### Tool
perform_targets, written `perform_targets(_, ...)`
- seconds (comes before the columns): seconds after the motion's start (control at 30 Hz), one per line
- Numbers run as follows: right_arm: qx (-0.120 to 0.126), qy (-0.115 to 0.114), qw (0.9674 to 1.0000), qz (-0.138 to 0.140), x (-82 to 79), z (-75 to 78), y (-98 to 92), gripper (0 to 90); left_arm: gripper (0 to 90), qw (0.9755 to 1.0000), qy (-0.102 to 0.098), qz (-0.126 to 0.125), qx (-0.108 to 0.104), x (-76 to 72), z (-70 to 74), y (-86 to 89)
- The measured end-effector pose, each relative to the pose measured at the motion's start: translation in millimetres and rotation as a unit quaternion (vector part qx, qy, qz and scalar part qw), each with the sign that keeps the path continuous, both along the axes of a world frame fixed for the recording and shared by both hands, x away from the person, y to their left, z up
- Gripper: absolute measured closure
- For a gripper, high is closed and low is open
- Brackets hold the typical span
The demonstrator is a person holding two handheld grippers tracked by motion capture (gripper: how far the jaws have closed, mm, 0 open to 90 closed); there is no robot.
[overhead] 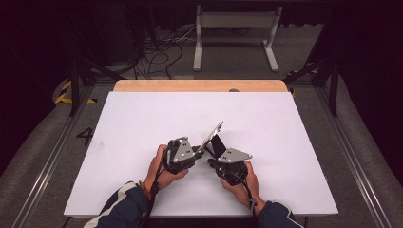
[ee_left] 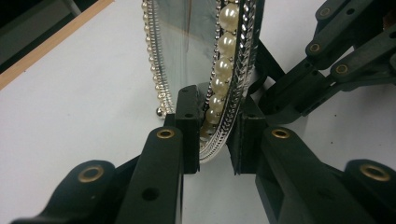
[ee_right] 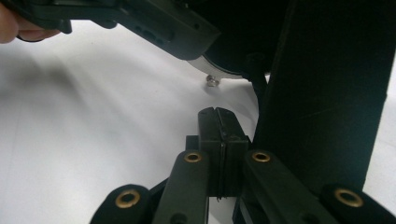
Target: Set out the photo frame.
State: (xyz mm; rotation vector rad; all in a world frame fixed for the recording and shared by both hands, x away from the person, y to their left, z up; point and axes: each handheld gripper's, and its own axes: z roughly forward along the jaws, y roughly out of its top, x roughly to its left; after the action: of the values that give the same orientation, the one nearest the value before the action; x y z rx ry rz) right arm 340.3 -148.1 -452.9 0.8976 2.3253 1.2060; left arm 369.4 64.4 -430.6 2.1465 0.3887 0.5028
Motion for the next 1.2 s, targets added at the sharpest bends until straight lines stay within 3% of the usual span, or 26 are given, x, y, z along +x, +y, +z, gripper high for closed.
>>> perform_targets(0.3, 0.006, 0.007, 1.0, -0.001, 3.8, 0.4, -7.1, 90.0, 74.7, 1.0, 0.002, -0.004, -0.005, 1.1, -1.1, -1.6)
perform_targets(0.57, 0.001, -0.002, 1.0, -0.009, 5.5, -0.1, -10.9, 90.0, 72.8, 0.9999, 0.006, -0.008, -0.01, 2.6, -1.9, -4.7)
perform_targets(1.2, 0.0, 0.0, 1.0, -0.007, 13.3, -2.1, -20.4, 90.0, 71.8, 0.9999, 0.003, -0.014, -0.005, 2.0, -0.2, -10.8)
